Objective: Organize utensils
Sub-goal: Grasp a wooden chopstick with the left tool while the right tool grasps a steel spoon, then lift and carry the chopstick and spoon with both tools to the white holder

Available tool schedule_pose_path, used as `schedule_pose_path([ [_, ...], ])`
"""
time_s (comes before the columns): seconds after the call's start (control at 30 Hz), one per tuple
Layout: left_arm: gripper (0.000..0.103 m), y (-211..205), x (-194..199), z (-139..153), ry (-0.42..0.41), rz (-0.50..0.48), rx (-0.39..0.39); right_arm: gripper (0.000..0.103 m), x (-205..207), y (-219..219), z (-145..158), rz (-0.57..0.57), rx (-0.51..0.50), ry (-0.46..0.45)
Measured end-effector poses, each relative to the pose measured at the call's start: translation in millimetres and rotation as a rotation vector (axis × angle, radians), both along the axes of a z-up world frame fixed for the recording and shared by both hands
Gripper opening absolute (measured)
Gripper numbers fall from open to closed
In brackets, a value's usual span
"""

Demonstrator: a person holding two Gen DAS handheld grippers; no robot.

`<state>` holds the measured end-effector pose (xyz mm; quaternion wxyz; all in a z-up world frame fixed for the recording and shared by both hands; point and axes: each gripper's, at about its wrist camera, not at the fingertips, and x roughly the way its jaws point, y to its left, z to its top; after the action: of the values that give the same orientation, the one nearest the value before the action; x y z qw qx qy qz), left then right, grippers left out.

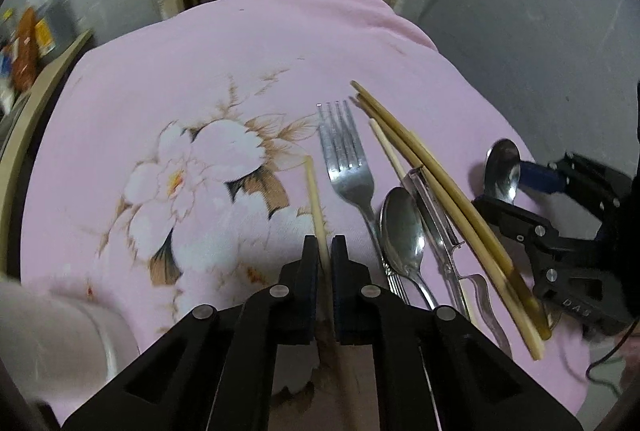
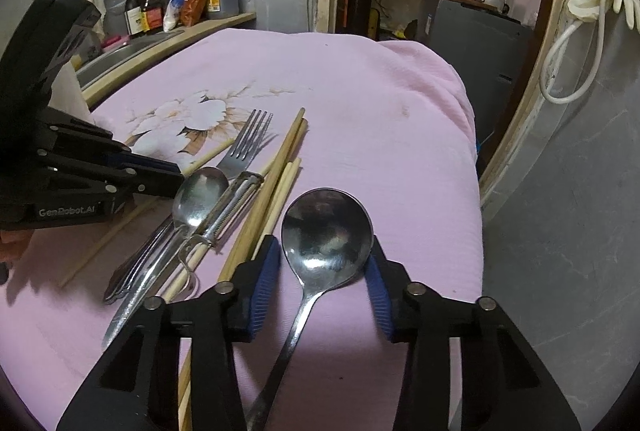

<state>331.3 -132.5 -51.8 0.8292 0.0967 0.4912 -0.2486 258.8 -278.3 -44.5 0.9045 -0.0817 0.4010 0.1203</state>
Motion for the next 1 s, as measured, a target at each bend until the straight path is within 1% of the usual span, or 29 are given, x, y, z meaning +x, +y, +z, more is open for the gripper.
schedule_pose_path([
  [0.13,0.002,14.1,-15.3,5.5,-0.018,0.058,-0.042,0.036,-1.7,-0.5,0.5,-0.003,0.003,-0.008],
  [0.23,0.002,24.5,-32.8,12.6,-0.065,0.079,-0.079,0.035,-5.0,-2.0,3.0,-0.015,0.009,-0.030],
  [0.27,0.002,27.7,-44.2,17.1,-0.091,0.083,-0.102,0.035,-6.6,-2.8,4.9,-0.019,0.010,-0.044],
  [0.33,0.002,33.8,-56.1,23.8,-0.130,0.092,-0.146,0.035,-13.4,-3.2,10.7,-0.023,0.008,-0.092],
  [0.43,0.002,43.7,-76.2,36.4,-0.222,0.118,-0.214,0.035,-27.8,0.7,20.4,-0.020,-0.017,-0.192],
  [0.47,0.002,44.8,-79.7,39.6,-0.243,0.124,-0.228,0.035,-33.4,3.7,23.8,-0.019,-0.033,-0.230],
  [0.5,0.002,47.3,-86.0,44.2,-0.282,0.137,-0.246,0.035,-41.4,7.6,27.2,-0.019,-0.055,-0.280],
  [0.53,0.002,49.3,-91.4,48.2,-0.312,0.147,-0.258,0.035,-45.6,10.5,29.4,-0.018,-0.069,-0.311],
  [0.63,0.002,56.6,-107.6,61.5,-0.408,0.166,-0.322,0.035,-65.4,21.7,36.1,-0.020,-0.130,-0.441],
  [0.67,0.002,59.3,-113.8,65.8,-0.437,0.170,-0.343,0.035,-68.5,24.8,37.8,-0.023,-0.146,-0.469],
  [0.83,0.003,65.3,-128.7,72.9,-0.513,0.192,-0.374,0.035,-86.1,34.1,41.9,-0.039,-0.209,-0.608],
  [0.93,0.002,67.3,-131.5,77.8,-0.540,0.197,-0.393,0.035,-91.0,36.0,44.9,-0.045,-0.217,-0.648],
  [1.0,0.003,72.7,-136.8,84.5,-0.564,0.204,-0.400,0.035,-93.6,36.1,49.5,-0.054,-0.201,-0.671],
])
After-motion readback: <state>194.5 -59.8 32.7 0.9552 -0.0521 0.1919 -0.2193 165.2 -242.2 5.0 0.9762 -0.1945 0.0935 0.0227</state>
